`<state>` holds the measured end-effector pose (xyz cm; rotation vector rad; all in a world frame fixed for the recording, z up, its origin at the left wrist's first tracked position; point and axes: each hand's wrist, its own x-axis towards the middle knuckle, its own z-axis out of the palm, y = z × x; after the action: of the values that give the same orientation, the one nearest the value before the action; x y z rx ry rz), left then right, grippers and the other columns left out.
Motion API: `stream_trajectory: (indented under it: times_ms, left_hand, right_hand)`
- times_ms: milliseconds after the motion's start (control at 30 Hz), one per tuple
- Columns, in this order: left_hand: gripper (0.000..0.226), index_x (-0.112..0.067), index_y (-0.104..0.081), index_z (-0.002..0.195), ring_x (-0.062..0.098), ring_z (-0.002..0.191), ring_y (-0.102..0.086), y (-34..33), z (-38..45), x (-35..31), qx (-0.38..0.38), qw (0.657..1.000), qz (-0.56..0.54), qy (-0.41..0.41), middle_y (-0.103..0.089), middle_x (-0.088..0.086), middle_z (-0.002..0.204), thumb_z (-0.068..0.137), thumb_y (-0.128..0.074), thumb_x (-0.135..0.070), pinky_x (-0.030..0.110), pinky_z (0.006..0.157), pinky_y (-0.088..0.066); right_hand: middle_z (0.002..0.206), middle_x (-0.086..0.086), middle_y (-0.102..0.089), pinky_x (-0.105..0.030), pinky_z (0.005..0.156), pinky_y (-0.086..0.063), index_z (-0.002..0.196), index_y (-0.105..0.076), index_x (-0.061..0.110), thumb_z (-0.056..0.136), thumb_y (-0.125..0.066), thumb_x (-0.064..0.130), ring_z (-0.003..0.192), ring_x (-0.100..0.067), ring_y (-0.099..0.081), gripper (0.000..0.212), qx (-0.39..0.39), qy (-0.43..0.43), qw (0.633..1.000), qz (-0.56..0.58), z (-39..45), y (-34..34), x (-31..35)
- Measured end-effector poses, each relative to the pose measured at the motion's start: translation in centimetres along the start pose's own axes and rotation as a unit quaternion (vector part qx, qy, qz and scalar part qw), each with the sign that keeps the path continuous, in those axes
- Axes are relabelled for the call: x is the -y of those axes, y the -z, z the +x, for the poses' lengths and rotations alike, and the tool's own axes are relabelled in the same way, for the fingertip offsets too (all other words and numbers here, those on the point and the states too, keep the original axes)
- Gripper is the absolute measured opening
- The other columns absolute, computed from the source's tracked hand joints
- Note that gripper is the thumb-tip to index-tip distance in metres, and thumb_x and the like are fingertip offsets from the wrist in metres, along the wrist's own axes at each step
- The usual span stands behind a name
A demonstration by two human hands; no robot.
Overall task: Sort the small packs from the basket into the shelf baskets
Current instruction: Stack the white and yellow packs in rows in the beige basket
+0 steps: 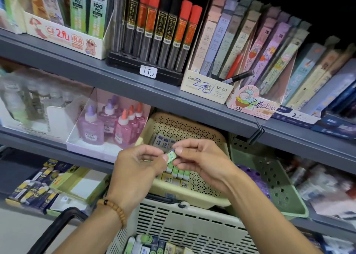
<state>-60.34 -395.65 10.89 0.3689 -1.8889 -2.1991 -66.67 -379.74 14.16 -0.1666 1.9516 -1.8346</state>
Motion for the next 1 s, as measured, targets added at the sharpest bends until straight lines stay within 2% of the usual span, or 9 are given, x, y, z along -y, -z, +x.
stream_trajectory:
  times_ms: [67, 133, 200, 267, 433, 567, 800, 900, 1000]
  left_hand:
    - [0.009, -0.026, -0.072, 0.078, 0.004, 0.072, -0.067, 0.2, -0.4, 0.1, 0.033, 0.977, 0.189, -0.089, -0.070, -0.014, 0.075, 0.075, -0.080, -0.025, 0.016, 0.066, -0.052]
    - [0.020, -0.034, -0.069, 0.094, -0.001, 0.085, -0.061, 0.4, -1.0, -0.1, 0.083, 0.905, 0.376, -0.181, -0.063, -0.022, 0.091, 0.077, -0.074, -0.045, 0.017, 0.080, -0.050]
    - [0.032, -0.038, -0.065, 0.104, -0.001, 0.087, -0.055, 0.7, -1.2, -0.2, 0.142, 0.851, 0.464, -0.200, -0.058, -0.021, 0.099, 0.078, -0.066, -0.057, 0.018, 0.085, -0.048]
    - [0.027, -0.040, -0.064, 0.099, -0.005, 0.081, -0.050, 1.0, -1.1, -0.3, 0.181, 0.832, 0.485, -0.197, -0.056, -0.020, 0.093, 0.079, -0.065, -0.057, 0.012, 0.078, -0.041]
    - [0.021, -0.037, -0.064, 0.093, 0.000, 0.082, -0.049, 1.5, -0.7, 0.4, 0.189, 0.827, 0.484, -0.217, -0.052, -0.020, 0.086, 0.081, -0.065, -0.054, 0.016, 0.079, -0.036]
    - [0.019, -0.037, -0.064, 0.089, -0.003, 0.082, -0.047, 1.4, -0.5, 0.6, 0.183, 0.830, 0.479, -0.218, -0.051, -0.021, 0.083, 0.080, -0.066, -0.054, 0.016, 0.076, -0.033]
    - [0.022, -0.035, -0.063, 0.091, -0.001, 0.077, -0.043, 1.5, -0.6, 1.2, 0.167, 0.829, 0.482, -0.229, -0.048, -0.019, 0.084, 0.081, -0.065, -0.054, 0.017, 0.073, -0.033]
    - [0.022, -0.035, -0.063, 0.092, 0.000, 0.077, -0.044, 1.2, -0.5, 1.7, 0.165, 0.831, 0.477, -0.232, -0.050, -0.019, 0.085, 0.081, -0.065, -0.054, 0.017, 0.076, -0.037]
    - [0.020, -0.035, -0.063, 0.089, 0.000, 0.078, -0.045, 0.9, -0.5, 1.7, 0.160, 0.834, 0.473, -0.232, -0.050, -0.019, 0.083, 0.080, -0.066, -0.052, 0.017, 0.077, -0.037]
  right_hand:
    - [0.082, -0.013, -0.073, -0.021, 0.064, -0.058, 0.096, -0.072, 0.006, 0.089, -0.067, 0.006, 0.068, -0.015, -0.069, 0.009, -0.054, -0.012, 0.997, -0.047, 0.2, 1.5, 0.1]
    - [0.077, -0.011, -0.072, -0.022, 0.066, -0.058, 0.099, -0.071, 0.007, 0.092, -0.065, 0.008, 0.063, -0.014, -0.066, 0.010, -0.126, -0.040, 0.977, -0.167, 0.5, 3.3, -0.1]
    - [0.070, -0.007, -0.069, -0.018, 0.057, -0.055, 0.098, -0.070, 0.009, 0.093, -0.063, 0.008, 0.055, -0.010, -0.062, 0.009, -0.162, -0.073, 0.941, -0.287, 1.0, 4.6, -0.6]
    - [0.072, -0.004, -0.068, -0.017, 0.055, -0.053, 0.093, -0.068, 0.018, 0.094, -0.060, 0.009, 0.056, -0.008, -0.062, 0.012, -0.156, -0.107, 0.909, -0.372, 1.9, 4.8, -1.2]
    - [0.105, -0.010, -0.071, -0.038, 0.094, -0.053, 0.115, -0.067, 0.010, 0.095, -0.055, 0.009, 0.100, -0.026, -0.068, 0.023, -0.086, -0.188, 0.835, -0.510, 4.3, 4.5, -2.9]
    - [0.094, -0.003, -0.069, -0.027, 0.090, -0.055, 0.115, -0.069, 0.016, 0.093, -0.056, 0.008, 0.095, -0.020, -0.070, 0.027, -0.116, -0.171, 0.833, -0.513, 4.2, 4.5, -3.3]
    - [0.115, -0.004, -0.066, -0.030, 0.099, -0.048, 0.131, -0.059, 0.021, 0.097, -0.050, 0.014, 0.109, -0.022, -0.063, 0.036, -0.106, -0.166, 0.819, -0.539, 3.6, 4.1, -3.6]
    - [0.117, -0.006, -0.068, -0.025, 0.088, -0.044, 0.126, -0.062, 0.018, 0.100, -0.044, 0.019, 0.108, -0.022, -0.062, 0.032, -0.110, -0.158, 0.803, -0.564, 3.4, 3.9, -3.5]
    - [0.109, -0.007, -0.066, -0.023, 0.077, -0.041, 0.119, -0.064, 0.014, 0.102, -0.039, 0.021, 0.092, -0.019, -0.057, 0.031, -0.114, -0.155, 0.803, -0.564, 3.1, 3.7, -3.2]
